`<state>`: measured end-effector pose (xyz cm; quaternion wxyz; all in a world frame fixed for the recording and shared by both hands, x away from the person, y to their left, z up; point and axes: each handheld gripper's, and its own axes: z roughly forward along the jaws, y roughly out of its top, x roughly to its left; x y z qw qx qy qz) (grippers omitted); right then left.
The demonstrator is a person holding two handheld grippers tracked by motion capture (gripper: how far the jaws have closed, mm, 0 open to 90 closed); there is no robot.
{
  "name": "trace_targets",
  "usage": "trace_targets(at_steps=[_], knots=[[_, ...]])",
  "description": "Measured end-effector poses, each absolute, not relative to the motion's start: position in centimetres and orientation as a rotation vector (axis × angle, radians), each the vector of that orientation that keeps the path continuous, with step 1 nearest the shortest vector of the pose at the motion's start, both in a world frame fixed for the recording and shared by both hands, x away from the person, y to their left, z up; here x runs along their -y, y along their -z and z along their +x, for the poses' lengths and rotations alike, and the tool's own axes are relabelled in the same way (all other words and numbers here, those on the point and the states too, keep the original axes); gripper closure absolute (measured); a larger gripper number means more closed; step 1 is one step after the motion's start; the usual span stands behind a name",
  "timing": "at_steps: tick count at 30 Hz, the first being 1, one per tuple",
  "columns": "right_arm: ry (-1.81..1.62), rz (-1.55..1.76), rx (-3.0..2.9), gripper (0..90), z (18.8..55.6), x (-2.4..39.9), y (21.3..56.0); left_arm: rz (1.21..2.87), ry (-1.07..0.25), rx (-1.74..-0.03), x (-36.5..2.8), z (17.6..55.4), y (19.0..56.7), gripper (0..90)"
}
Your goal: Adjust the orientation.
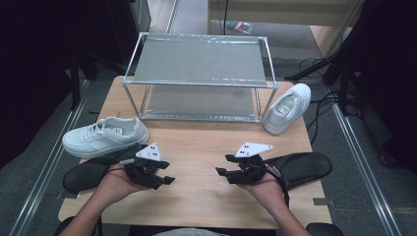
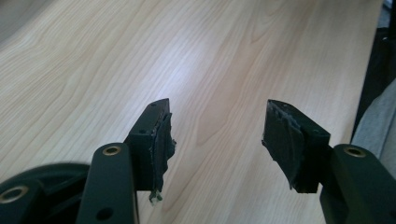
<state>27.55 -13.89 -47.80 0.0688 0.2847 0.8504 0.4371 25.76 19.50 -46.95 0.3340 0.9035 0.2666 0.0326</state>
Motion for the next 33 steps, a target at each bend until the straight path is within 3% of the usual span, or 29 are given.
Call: trace_targets(at_steps=[33], knots=[[-1.276, 0.73, -2.646, 42.4, 28.9, 11.2, 47.9, 2.272, -0.177, -0.971, -28.2, 24.9, 47.4, 46.6]])
